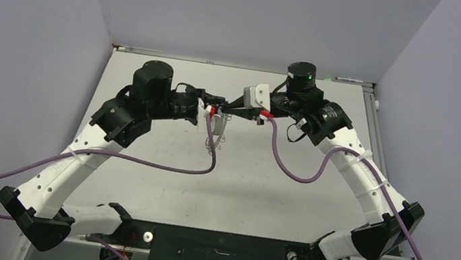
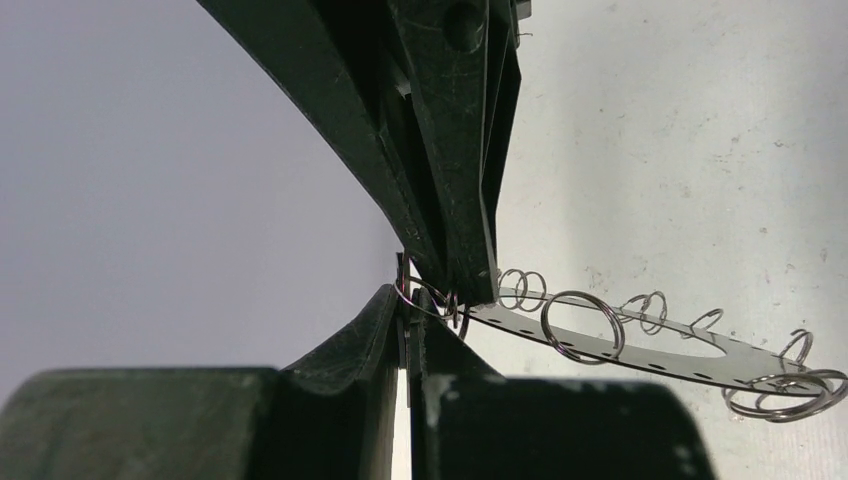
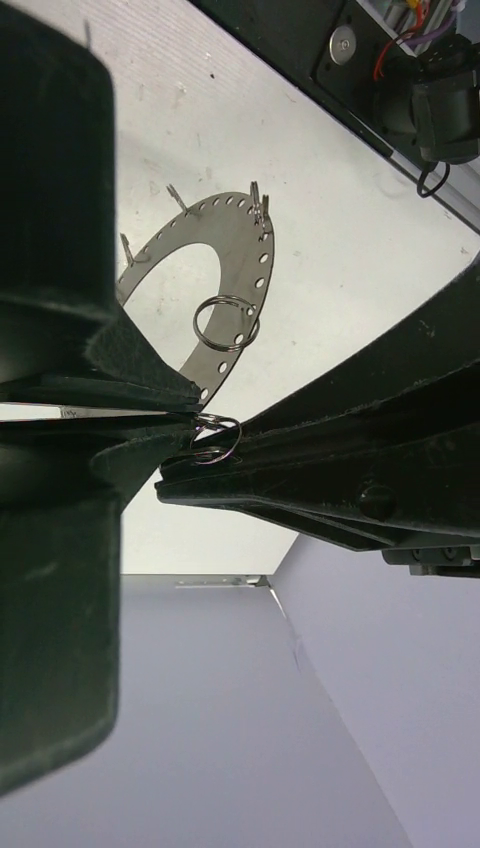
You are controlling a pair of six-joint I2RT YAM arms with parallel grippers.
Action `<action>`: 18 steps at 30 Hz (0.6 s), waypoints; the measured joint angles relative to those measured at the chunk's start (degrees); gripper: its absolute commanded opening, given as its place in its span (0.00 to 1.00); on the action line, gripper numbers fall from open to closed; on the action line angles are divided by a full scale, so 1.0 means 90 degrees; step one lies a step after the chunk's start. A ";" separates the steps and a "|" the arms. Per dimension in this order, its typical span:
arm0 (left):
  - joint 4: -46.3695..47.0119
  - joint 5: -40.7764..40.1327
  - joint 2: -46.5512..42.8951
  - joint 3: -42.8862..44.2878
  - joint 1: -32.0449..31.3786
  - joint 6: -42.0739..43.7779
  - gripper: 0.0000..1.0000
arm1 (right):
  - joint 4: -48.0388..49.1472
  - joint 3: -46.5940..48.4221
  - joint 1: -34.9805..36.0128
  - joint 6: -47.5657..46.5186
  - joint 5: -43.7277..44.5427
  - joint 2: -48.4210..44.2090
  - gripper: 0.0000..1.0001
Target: Remove the keys from the keyring
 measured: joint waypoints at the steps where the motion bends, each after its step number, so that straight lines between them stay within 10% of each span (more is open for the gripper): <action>1: -0.0017 -0.0231 0.0000 0.0002 -0.0100 -0.0090 0.00 | -0.0012 0.0000 0.0000 0.0032 0.0029 0.0000 0.07; 9: -0.0165 -0.1506 0.0049 0.0172 -0.0483 -0.0600 0.00 | 0.0520 -0.0287 -0.0321 0.0996 0.0119 -0.0005 0.51; 18: -0.1088 -0.1790 0.0282 0.0444 -0.0559 -0.0804 0.00 | 0.1161 -0.0522 -0.1144 0.2016 0.0248 -0.0095 0.65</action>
